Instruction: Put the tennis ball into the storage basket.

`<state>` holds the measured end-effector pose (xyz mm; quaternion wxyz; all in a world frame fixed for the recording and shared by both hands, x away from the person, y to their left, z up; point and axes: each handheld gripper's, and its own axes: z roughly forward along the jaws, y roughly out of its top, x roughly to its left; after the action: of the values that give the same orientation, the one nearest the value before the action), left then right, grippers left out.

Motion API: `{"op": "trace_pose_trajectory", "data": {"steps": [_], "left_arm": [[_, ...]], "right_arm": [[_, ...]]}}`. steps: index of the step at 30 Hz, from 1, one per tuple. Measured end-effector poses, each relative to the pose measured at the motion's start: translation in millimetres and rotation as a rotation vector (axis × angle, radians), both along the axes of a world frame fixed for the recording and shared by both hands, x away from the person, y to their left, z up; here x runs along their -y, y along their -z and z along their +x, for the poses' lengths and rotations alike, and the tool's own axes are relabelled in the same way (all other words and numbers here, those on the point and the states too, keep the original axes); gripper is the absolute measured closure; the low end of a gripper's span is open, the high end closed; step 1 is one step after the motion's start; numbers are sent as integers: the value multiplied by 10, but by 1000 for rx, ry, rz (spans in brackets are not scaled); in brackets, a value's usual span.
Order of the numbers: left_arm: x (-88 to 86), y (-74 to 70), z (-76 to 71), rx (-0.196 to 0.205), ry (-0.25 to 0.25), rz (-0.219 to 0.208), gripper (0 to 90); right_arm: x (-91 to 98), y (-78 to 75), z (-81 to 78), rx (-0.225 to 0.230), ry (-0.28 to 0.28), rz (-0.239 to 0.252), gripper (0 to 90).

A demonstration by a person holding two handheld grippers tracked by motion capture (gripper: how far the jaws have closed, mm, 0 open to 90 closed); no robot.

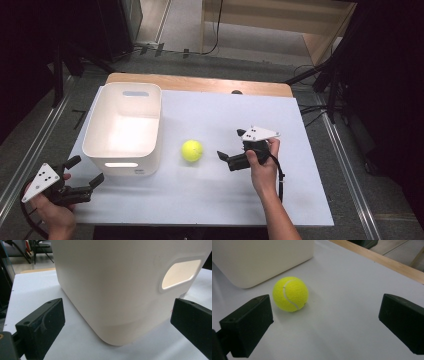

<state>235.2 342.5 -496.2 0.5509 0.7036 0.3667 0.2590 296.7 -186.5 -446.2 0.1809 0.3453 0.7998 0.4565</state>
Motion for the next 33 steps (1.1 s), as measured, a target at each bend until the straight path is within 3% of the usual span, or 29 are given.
{"op": "trace_pose_trajectory", "data": {"steps": [33], "left_arm": [[-6, -4, -6, -2, 2, 0, 0]], "right_arm": [[-445, 70, 241, -68, -102, -38, 0]]}}
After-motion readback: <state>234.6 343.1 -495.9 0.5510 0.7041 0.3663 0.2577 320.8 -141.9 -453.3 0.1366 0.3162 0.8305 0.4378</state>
